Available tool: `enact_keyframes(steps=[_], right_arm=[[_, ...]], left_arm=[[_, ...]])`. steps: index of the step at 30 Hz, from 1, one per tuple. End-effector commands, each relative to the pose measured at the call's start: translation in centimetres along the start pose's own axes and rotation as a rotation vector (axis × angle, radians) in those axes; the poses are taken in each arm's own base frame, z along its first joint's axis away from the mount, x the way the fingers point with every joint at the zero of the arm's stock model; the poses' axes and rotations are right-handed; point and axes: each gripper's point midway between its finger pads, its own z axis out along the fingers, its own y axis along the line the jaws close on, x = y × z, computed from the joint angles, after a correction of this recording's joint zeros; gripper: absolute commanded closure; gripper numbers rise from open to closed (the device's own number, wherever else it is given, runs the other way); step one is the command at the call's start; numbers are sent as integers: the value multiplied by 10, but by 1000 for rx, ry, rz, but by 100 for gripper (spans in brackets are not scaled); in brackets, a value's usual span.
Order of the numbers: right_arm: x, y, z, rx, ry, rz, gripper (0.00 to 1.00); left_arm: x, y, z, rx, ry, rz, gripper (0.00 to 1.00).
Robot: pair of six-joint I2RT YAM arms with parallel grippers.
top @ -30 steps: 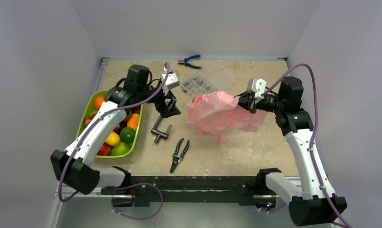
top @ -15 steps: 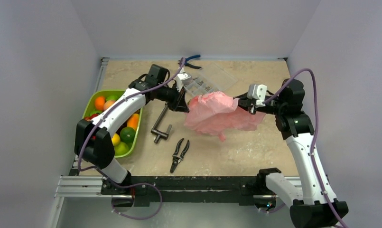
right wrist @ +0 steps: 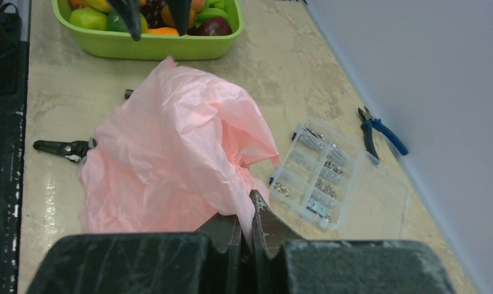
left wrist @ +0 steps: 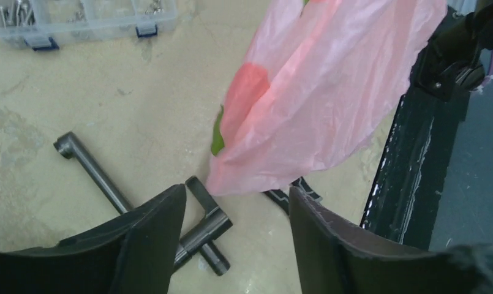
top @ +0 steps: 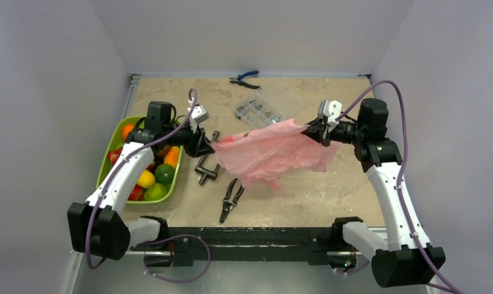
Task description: Place the fake fruits into the plastic bag and tie a complex knot
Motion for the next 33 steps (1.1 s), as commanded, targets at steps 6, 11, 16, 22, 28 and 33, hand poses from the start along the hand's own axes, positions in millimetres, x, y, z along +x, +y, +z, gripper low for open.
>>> enact_keyframes(steps=[6, 11, 16, 22, 28, 33], right_arm=[[-9, 28, 15, -82, -12, -482, 100], [-9, 35, 22, -63, -79, -790, 100], [-11, 39, 28, -117, -115, -951, 100], [-7, 64, 28, -220, -172, -1078, 100], [-5, 73, 32, -253, -192, -1075, 94], [-5, 69, 31, -219, -174, -1001, 91]], left_arm=[[-117, -35, -19, 77, -139, 313, 4], [-145, -64, 7, 183, -156, 467, 3], [-142, -99, 38, 298, -133, 612, 3], [-136, -118, 68, 369, -92, 649, 0], [-126, -140, 93, 393, -70, 723, 3], [-113, -151, 101, 398, -50, 689, 33]])
